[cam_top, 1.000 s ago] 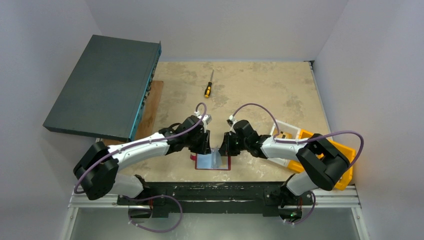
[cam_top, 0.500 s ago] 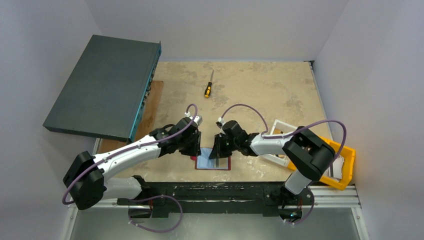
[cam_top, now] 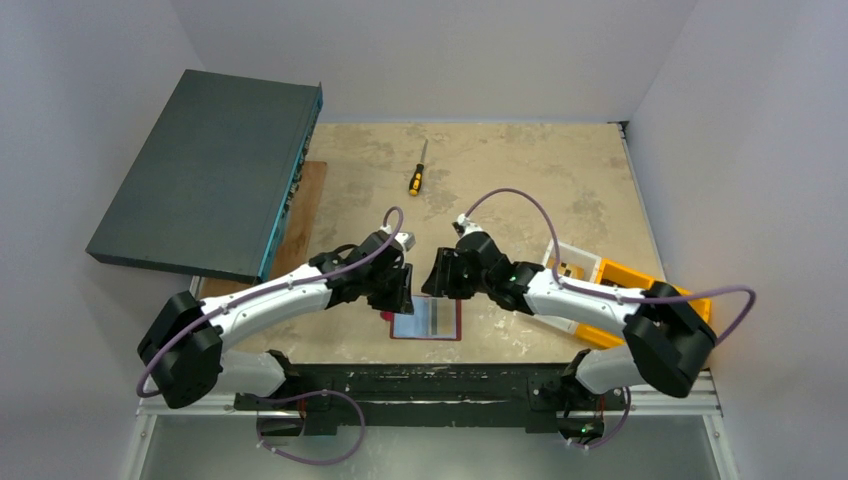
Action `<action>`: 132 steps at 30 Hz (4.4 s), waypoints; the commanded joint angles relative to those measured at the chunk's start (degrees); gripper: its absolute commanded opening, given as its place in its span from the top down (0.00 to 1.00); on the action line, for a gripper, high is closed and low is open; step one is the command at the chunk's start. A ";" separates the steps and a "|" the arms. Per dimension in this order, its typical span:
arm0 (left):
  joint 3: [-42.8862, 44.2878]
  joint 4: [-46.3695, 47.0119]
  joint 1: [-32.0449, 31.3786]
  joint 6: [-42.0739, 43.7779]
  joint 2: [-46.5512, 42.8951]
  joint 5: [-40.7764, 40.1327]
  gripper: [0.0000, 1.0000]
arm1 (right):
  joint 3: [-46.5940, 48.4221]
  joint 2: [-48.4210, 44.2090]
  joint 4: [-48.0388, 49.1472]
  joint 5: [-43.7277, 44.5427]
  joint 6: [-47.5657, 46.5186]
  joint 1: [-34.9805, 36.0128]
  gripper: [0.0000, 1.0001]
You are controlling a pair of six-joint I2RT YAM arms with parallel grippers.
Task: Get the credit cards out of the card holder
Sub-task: Remove the credit card from the card holder.
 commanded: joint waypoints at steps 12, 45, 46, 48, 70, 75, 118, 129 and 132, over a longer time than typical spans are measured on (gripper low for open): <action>16.80 -3.83 -10.24 4.30 15.31 -8.39 0.55 | -3.55 -13.44 -16.71 11.30 5.91 -14.04 0.17; 23.89 -8.68 -17.66 5.50 31.26 -14.83 0.42 | -6.65 -24.92 -15.46 7.16 7.79 -22.48 0.17; 23.81 -8.71 -17.70 5.39 31.58 -14.95 0.42 | -6.63 -24.92 -15.52 7.17 7.89 -22.48 0.17; 23.51 -8.74 -17.80 5.28 31.89 -15.31 0.43 | -6.62 -25.00 -15.60 7.22 7.91 -22.56 0.17; 17.25 -2.87 -12.66 4.48 28.04 -9.34 1.00 | -8.58 -16.48 -9.68 -1.75 3.34 -22.04 0.23; 12.05 3.31 -8.58 3.12 23.38 -2.07 1.00 | -7.69 -13.27 -7.69 -4.00 2.77 -18.50 0.27; -4.60 26.22 4.52 -5.02 13.32 20.02 0.85 | -11.28 -1.94 12.05 -17.21 7.77 -10.63 0.54; -3.96 5.14 4.39 -1.46 0.21 6.24 0.76 | -8.68 0.35 12.94 -18.02 9.44 -8.33 0.53; -3.75 -1.59 4.44 -0.99 -5.98 1.24 0.77 | -6.55 1.10 12.39 -17.42 10.10 -6.69 0.53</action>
